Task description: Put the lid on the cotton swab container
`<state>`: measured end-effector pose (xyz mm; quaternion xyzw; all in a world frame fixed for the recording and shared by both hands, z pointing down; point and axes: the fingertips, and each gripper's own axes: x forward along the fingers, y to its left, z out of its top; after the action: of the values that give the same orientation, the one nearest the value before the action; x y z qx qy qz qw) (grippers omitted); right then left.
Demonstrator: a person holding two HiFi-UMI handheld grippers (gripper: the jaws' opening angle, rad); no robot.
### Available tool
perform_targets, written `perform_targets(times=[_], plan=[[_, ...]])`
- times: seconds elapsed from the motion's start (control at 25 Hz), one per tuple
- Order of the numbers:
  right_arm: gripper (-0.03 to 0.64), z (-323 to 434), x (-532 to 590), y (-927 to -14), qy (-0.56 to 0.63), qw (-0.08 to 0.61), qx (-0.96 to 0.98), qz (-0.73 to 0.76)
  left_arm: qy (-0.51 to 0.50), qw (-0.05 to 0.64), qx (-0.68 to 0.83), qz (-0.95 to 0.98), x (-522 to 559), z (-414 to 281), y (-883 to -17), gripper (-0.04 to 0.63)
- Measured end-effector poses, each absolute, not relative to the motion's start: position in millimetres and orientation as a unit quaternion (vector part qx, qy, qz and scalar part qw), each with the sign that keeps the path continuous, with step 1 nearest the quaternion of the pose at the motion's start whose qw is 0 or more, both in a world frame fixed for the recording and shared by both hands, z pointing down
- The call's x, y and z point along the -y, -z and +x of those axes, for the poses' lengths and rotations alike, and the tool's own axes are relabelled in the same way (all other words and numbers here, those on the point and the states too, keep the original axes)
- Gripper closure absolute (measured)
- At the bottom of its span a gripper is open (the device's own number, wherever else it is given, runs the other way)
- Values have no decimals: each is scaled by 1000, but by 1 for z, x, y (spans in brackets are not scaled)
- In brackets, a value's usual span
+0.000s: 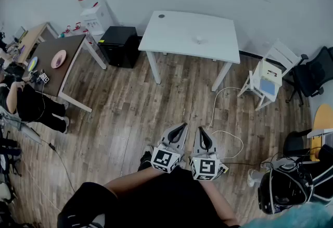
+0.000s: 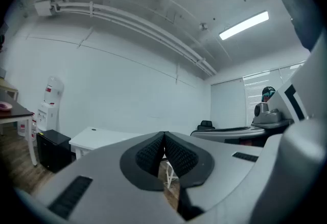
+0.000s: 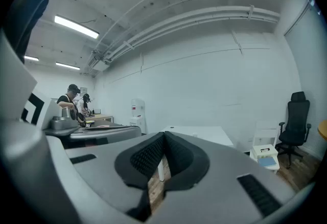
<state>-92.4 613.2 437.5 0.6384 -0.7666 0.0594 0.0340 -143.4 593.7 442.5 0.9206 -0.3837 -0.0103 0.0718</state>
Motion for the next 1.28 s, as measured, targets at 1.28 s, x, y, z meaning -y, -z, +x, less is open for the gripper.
perform_targets(times=[1.28], plan=[[584,-46,-516,-472,-93,19,752,652,3,102,330,939,-495,-96,-484,583]])
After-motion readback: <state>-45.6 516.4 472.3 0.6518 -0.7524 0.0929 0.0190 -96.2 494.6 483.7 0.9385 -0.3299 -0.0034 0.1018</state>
